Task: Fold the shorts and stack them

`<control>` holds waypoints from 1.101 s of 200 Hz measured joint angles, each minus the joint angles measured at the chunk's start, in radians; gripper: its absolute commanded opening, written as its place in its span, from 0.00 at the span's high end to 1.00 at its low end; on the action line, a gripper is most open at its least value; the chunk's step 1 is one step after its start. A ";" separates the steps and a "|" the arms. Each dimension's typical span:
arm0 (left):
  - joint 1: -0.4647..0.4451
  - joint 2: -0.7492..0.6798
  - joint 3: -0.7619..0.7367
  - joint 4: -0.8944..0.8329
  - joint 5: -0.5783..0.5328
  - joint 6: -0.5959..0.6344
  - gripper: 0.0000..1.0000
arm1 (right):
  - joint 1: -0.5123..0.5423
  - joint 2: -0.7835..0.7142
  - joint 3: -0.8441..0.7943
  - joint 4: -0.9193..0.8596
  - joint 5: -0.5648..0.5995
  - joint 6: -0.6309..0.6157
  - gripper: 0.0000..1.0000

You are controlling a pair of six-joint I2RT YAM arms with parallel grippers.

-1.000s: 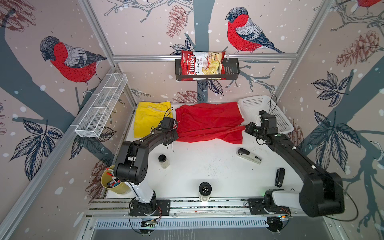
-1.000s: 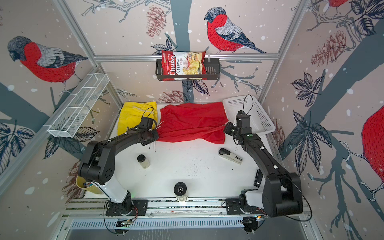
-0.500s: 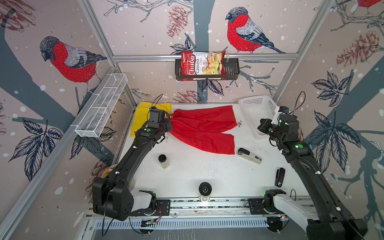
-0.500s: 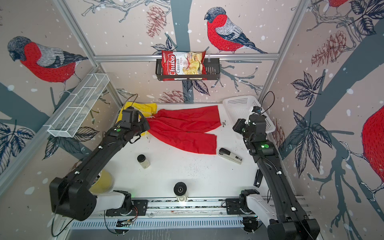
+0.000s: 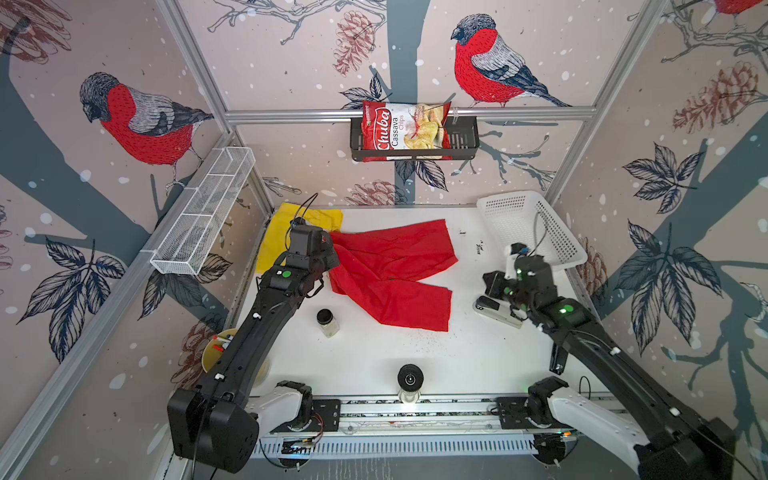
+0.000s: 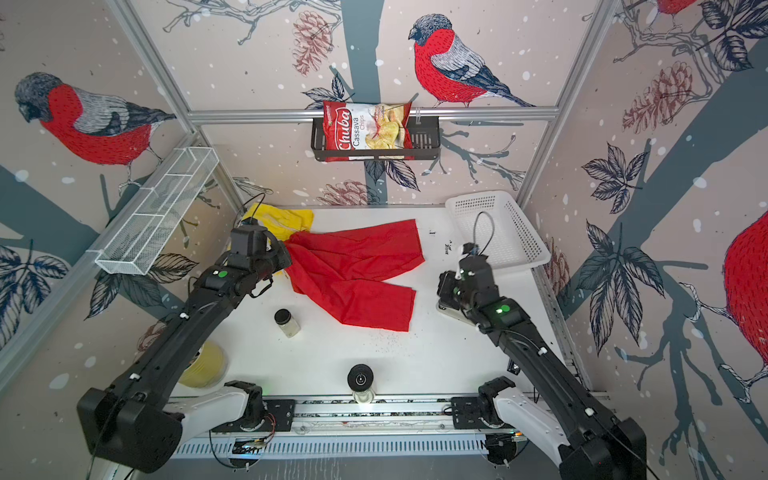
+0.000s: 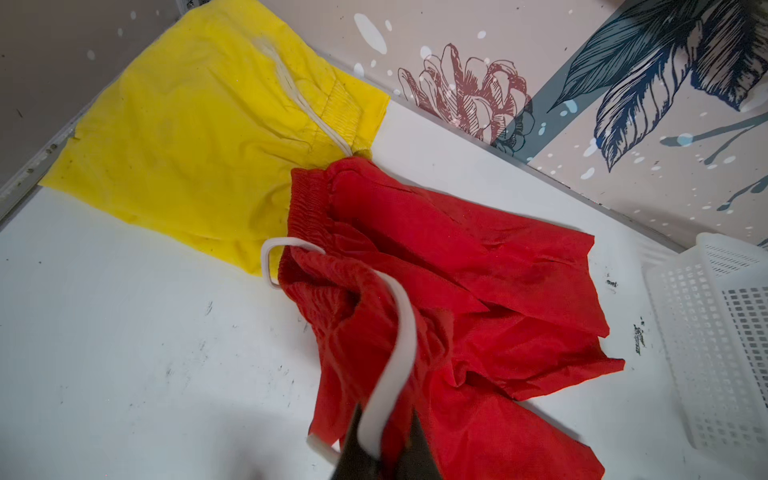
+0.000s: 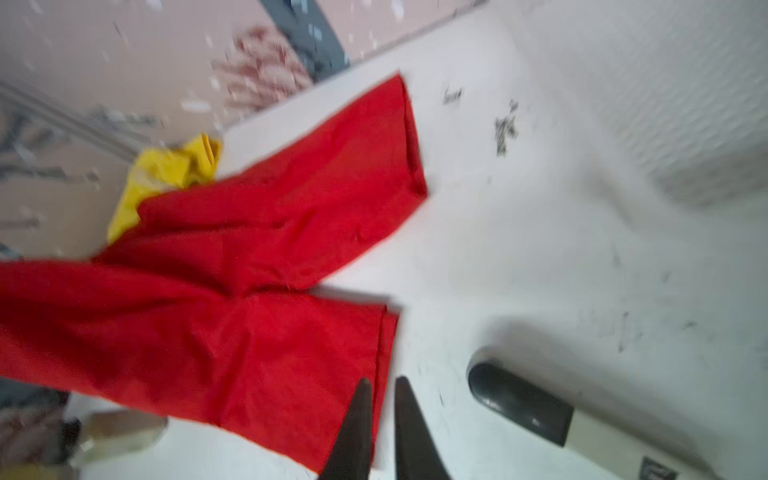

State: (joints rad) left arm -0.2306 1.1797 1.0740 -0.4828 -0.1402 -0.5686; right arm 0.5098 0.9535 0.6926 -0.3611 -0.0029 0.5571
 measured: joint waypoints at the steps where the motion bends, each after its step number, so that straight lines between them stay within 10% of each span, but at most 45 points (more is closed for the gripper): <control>1: 0.000 0.001 0.000 0.000 0.000 0.000 1.00 | 0.010 0.004 -0.009 0.000 0.000 0.002 0.61; 36: 0.000 0.036 0.032 0.000 0.000 0.000 1.00 | 0.155 0.137 -0.128 0.040 -0.008 0.073 0.36; 108: 0.000 0.062 0.041 0.001 0.001 0.000 1.00 | 0.214 0.423 -0.141 0.290 -0.167 0.139 0.31; 123: 0.000 0.071 0.039 0.002 0.002 0.000 1.00 | 0.220 0.454 -0.147 0.365 -0.195 0.151 0.40; 145: 0.000 0.094 0.039 0.004 0.003 0.000 1.00 | 0.211 0.502 -0.145 0.422 -0.224 0.156 0.98; 220: 0.001 0.413 0.519 -0.061 0.044 0.051 1.00 | -0.204 0.618 0.555 0.210 -0.245 0.027 1.00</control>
State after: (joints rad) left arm -0.2298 1.5929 1.5932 -0.5438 -0.0963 -0.5179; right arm 0.3058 1.5719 1.2480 -0.1513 -0.2481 0.5846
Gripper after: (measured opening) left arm 0.075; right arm 0.064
